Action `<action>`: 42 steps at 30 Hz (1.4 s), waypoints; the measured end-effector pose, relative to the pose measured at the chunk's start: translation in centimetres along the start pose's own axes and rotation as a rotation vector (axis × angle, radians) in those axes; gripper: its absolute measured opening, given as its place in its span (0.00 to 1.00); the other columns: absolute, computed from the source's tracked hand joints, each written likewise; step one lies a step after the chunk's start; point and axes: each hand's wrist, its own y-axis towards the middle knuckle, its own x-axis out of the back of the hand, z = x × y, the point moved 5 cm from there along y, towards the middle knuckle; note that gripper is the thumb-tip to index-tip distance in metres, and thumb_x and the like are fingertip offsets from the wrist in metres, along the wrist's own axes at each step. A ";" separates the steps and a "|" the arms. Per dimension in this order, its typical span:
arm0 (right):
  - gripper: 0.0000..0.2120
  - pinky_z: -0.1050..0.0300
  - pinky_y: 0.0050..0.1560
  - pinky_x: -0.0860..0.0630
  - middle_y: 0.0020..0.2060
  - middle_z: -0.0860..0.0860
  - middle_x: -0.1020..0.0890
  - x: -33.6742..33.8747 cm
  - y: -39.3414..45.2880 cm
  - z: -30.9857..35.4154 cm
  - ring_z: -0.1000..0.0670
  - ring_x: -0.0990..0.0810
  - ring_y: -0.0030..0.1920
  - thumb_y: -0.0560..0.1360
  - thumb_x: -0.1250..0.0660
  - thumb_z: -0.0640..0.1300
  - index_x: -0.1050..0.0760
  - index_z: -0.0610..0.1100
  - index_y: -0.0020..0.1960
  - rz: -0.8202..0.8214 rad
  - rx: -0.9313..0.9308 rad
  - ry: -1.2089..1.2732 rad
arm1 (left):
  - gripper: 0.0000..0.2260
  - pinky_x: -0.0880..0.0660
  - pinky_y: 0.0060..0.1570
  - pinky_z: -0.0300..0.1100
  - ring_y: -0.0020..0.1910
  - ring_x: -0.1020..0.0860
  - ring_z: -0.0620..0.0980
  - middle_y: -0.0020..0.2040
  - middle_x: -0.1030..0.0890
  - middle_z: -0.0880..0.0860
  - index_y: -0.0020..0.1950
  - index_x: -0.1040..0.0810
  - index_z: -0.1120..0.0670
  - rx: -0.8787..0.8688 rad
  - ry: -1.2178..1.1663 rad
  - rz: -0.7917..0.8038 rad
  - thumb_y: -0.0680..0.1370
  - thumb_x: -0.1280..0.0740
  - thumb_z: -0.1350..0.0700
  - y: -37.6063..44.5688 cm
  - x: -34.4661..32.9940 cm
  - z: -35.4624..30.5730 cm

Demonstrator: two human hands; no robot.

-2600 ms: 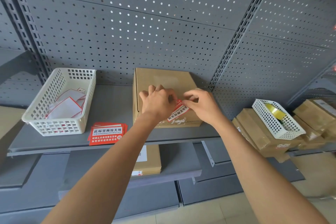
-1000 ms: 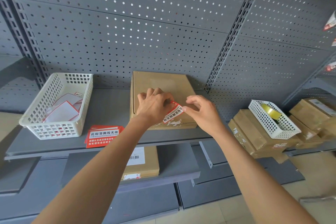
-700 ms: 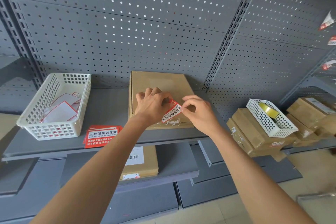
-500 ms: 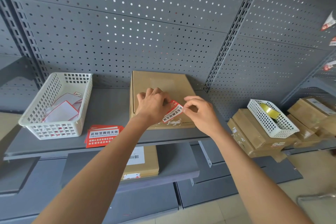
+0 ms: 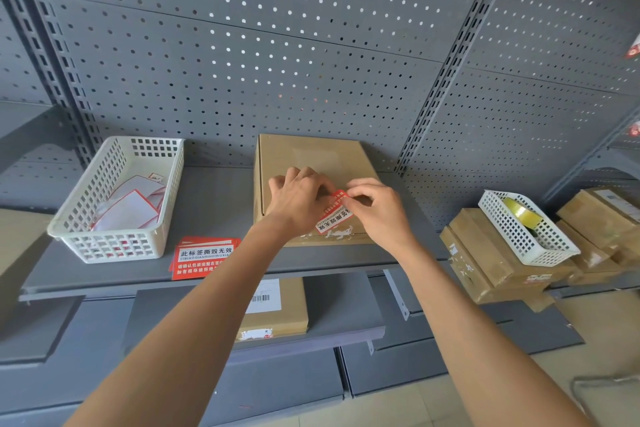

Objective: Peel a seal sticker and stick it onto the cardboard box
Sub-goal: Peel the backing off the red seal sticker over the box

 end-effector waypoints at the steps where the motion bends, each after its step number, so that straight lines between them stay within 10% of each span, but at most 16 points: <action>1: 0.01 0.69 0.56 0.28 0.51 0.54 0.17 0.0 0.0 -0.2 0.60 0.19 0.52 0.74 0.25 0.40 0.14 0.44 0.45 -0.006 -0.002 0.013 | 0.08 0.42 0.57 0.50 0.61 0.32 0.52 0.58 0.24 0.47 0.56 0.21 0.42 0.003 0.005 -0.001 0.80 0.36 0.45 0.0 0.0 0.0; 42: 0.04 0.45 0.64 0.22 0.55 0.51 0.18 0.0 0.5 -0.7 0.48 0.18 0.56 0.74 0.25 0.38 0.17 0.45 0.43 0.097 -0.144 0.248 | 0.06 0.37 0.59 0.49 0.56 0.26 0.50 0.54 0.22 0.46 0.48 0.19 0.47 -0.052 -0.012 -0.098 0.78 0.32 0.46 -2.4 0.7 0.9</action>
